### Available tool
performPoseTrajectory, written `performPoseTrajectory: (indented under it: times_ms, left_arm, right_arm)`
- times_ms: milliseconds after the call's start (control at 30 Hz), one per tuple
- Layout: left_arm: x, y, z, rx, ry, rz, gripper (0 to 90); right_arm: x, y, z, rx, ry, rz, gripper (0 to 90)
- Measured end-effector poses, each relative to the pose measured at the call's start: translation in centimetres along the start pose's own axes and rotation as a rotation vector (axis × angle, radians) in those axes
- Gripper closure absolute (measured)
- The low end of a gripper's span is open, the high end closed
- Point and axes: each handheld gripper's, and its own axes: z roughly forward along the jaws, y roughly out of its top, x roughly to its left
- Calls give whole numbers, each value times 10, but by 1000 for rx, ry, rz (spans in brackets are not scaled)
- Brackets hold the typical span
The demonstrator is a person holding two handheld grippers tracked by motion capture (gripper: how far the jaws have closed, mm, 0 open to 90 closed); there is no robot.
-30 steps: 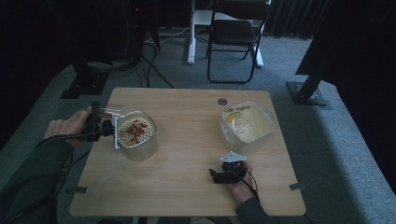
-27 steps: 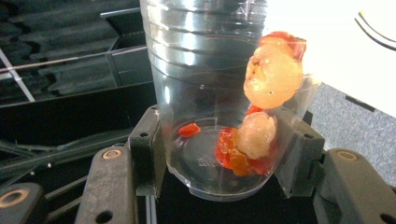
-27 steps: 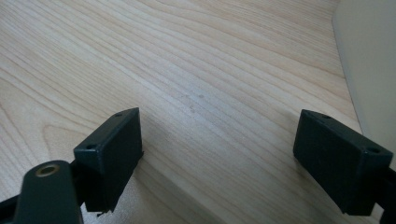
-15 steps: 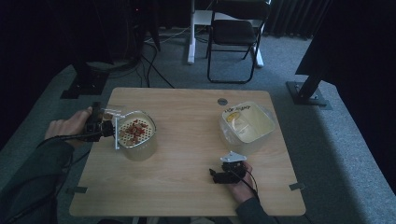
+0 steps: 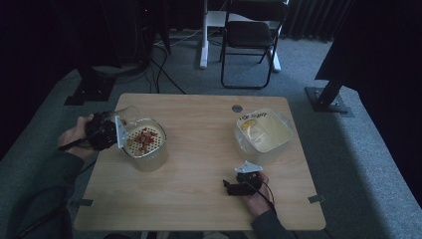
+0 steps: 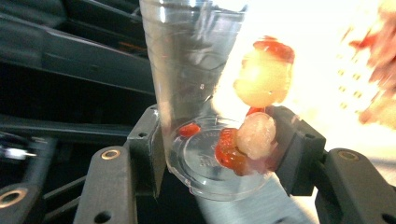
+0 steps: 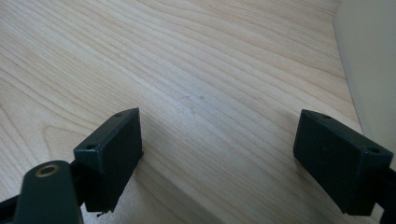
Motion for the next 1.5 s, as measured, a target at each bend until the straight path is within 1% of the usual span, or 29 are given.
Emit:
performPoseTrajectory:
  times_ms: [33,100,133,167,200,233,267,300,367,400,433,467,500,533,567,633,667,700,733,767,800,867,1033,1067,1133,1233,1367,1433,1500]
  left_arm:
    - [4,-1,1,-52,-75,-144,436]
    - [8,-1,1,-91,-139,-245,436]
    - [8,-1,1,-91,-139,-245,436]
    - [12,-1,2,-137,-201,-347,435]
    - [12,-1,2,-137,-201,-347,435]
    - [13,-1,3,-152,-219,-373,434]
    - [13,-1,4,-171,-240,-408,434]
    - [14,0,5,-201,-273,-465,434]
    - [15,2,6,-244,-306,-530,433]
    - [15,2,6,-244,-306,-530,434]
    - [15,3,6,-253,-316,-547,433]
    - [15,5,6,-289,-341,-593,433]
    - [15,7,6,-301,-354,-614,433]
    - [15,7,6,-301,-354,-614,432]
    - [14,10,7,-313,-364,-621,432]
    - [13,14,9,-326,-376,-630,432]
    - [13,14,9,-326,-376,-630,431]
    - [12,17,10,-343,-384,-648,431]
    - [12,19,11,-344,-384,-645,431]
    - [12,19,11,-344,-384,-645,431]
    - [11,20,11,-347,-388,-645,430]
    - [9,24,12,-352,-383,-639,430]
    - [4,34,14,-356,-377,-610,429]
    - [4,34,14,-356,-377,-610,428]
    - [5,36,13,-367,-375,-613,429]
    - [5,41,14,-370,-377,-608,429]
    - [1,50,15,-368,-381,-574,428]
    - [-2,55,16,-362,-381,-557,428]
    - [-3,58,18,-362,-384,-556,428]
  right_arm:
    - [0,1,0,1,0,-2,161]
    - [1,3,-1,-1,5,2,176]
    - [1,3,-1,-1,5,2,176]
    - [4,11,-6,-35,13,-5,190]
    - [6,16,-10,-54,19,-11,190]
    - [8,20,-12,-66,22,-15,192]
    - [8,20,-12,-66,22,-15,192]
    - [12,34,-19,-99,32,-25,203]
    - [17,50,-23,-127,39,-45,210]
    - [17,50,-23,-127,39,-45,210]
    - [21,65,-25,-150,49,-56,222]
    - [23,75,-26,-163,56,-52,229]
    - [23,83,-27,-176,65,-50,237]
    - [23,83,-27,-176,65,-50,237]
    - [25,99,-30,-205,76,-49,263]
    - [28,115,-35,-230,75,-54,295]
    - [28,115,-35,-230,75,-54,295]
    - [30,132,-41,-259,81,-65,358]
    - [30,140,-44,-273,82,-68,391]
    - [30,140,-44,-273,82,-68,391]
    - [30,157,-49,-301,94,-57,446]
    - [28,172,-52,-323,114,-36,481]
    - [22,206,-54,-370,172,51,530]
    - [22,206,-54,-370,172,51,530]
    - [20,220,-54,-370,198,81,540]
    - [27,239,-53,-375,207,64,562]
    - [35,262,-48,-367,205,36,600]
    - [36,265,-47,-368,205,32,611]
    - [38,282,-43,-366,204,16,651]
